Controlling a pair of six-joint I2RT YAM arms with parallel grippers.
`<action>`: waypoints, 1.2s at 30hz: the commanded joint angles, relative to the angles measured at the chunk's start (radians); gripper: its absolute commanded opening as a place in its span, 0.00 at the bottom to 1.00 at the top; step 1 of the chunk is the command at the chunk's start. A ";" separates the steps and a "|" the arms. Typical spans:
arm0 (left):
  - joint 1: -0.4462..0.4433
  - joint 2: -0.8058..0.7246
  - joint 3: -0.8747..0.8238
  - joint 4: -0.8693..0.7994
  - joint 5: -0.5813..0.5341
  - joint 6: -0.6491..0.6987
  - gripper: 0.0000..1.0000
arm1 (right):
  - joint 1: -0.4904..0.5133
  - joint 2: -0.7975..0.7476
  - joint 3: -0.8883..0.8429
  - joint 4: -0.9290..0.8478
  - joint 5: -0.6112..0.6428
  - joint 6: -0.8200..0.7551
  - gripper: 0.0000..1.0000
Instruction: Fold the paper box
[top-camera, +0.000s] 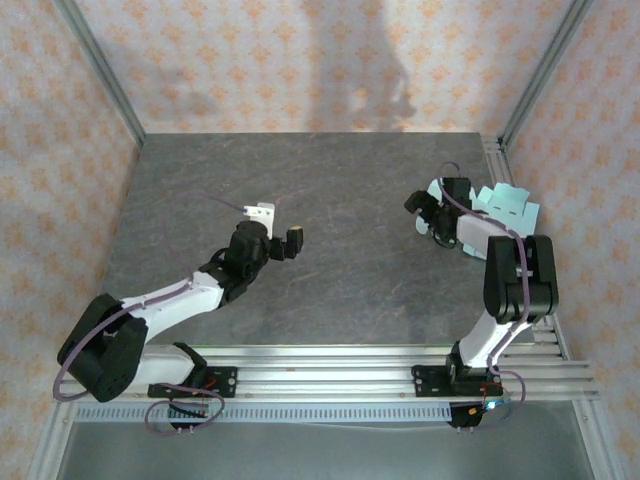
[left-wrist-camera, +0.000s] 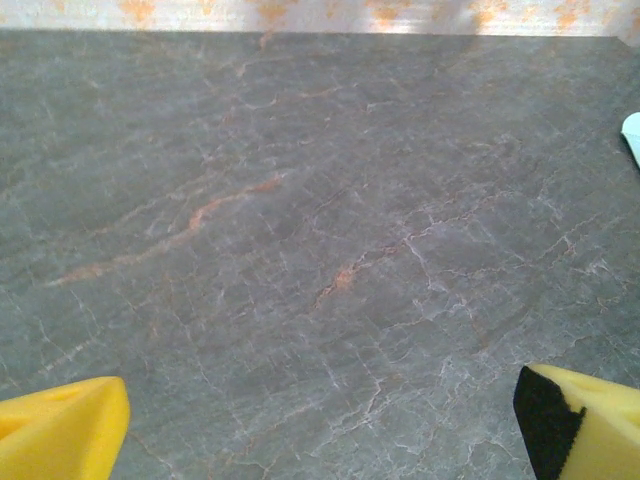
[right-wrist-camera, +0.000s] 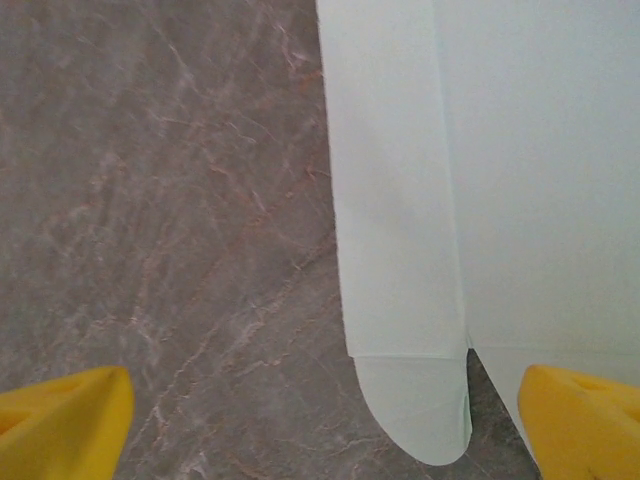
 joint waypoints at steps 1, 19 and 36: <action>-0.005 0.017 0.038 0.045 -0.020 -0.088 1.00 | 0.008 0.066 0.052 -0.044 -0.049 0.021 0.98; 0.148 0.009 0.041 -0.101 -0.040 -0.384 1.00 | 0.380 0.173 0.186 -0.109 -0.088 -0.043 0.96; 0.089 0.231 0.292 -0.147 0.269 -0.254 1.00 | 0.253 -0.072 0.080 -0.066 0.020 0.016 0.95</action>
